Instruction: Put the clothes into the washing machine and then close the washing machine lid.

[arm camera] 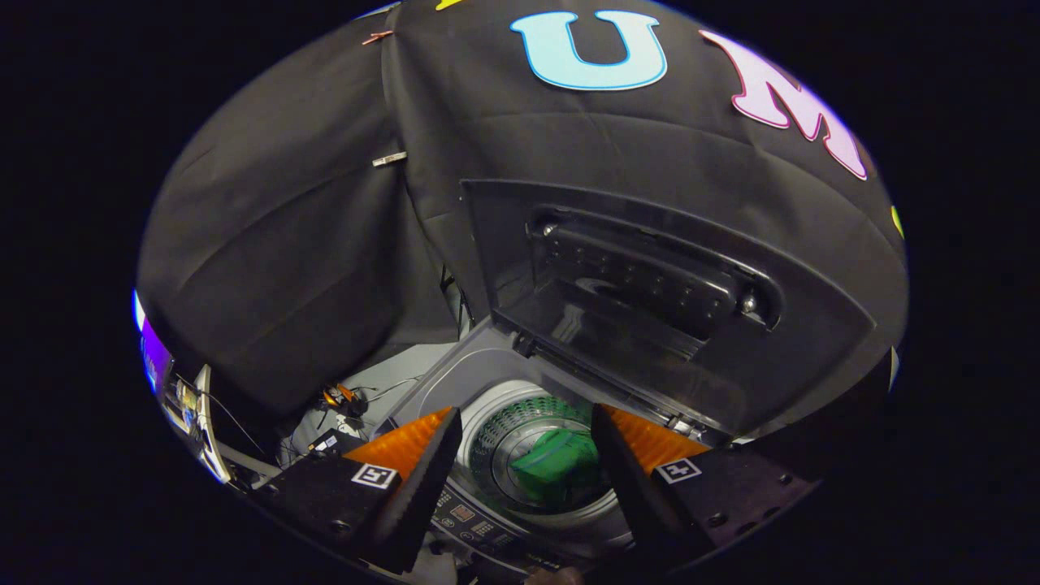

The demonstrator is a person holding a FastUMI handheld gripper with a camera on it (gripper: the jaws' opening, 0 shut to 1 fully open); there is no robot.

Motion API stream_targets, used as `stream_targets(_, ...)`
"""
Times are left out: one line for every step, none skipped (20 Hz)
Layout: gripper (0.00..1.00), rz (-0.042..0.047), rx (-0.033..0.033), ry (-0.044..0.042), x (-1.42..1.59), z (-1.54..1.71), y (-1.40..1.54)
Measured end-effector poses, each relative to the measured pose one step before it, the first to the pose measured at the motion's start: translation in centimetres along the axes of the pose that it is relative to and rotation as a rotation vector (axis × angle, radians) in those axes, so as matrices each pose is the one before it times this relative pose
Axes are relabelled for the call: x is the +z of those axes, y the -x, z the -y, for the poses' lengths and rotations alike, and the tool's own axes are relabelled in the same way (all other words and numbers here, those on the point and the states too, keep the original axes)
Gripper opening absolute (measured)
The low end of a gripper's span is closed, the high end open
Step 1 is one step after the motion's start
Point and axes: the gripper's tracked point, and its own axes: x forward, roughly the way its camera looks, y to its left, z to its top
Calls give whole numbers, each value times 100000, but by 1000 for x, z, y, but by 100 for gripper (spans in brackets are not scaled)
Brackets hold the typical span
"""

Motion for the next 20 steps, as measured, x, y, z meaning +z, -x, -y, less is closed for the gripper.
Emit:
stream_targets(99,1958,1877,164,486,-528,287)
stream_targets(99,2009,659,452,378,-295,192)
stream_targets(99,2057,-802,1369,418,260,100)
stream_targets(99,2747,-701,1162,541,111,48)
stream_targets(99,3162,-292,1232,769,-45,258)
stream_targets(99,3525,282,604,928,-129,281)
stream_targets(99,3973,97,385,977,-48,343)
stream_targets(99,4093,-574,466,928,180,249)
stream_targets(99,3836,-1264,615,892,308,179)
stream_targets(99,3925,-1860,384,946,481,190)
stream_targets(99,4143,-1990,-286,980,495,111)
stream_targets(99,4307,-2179,-770,882,499,-174)
stream_targets(99,3663,-1923,-917,805,504,-64)
stream_targets(99,2569,-2786,-814,735,712,78)
stream_targets(99,2264,-3222,-740,479,842,-95)
stream_targets(99,1957,-3793,-938,512,1039,-174)
stream_targets(99,1491,-4148,-1016,287,986,-305)
stream_targets(99,1532,-4233,-1093,277,1256,-415)
stream_targets(99,1604,-4518,-1456,351,1070,-197)
stream_targets(99,2004,-5406,-1343,494,1231,-350)
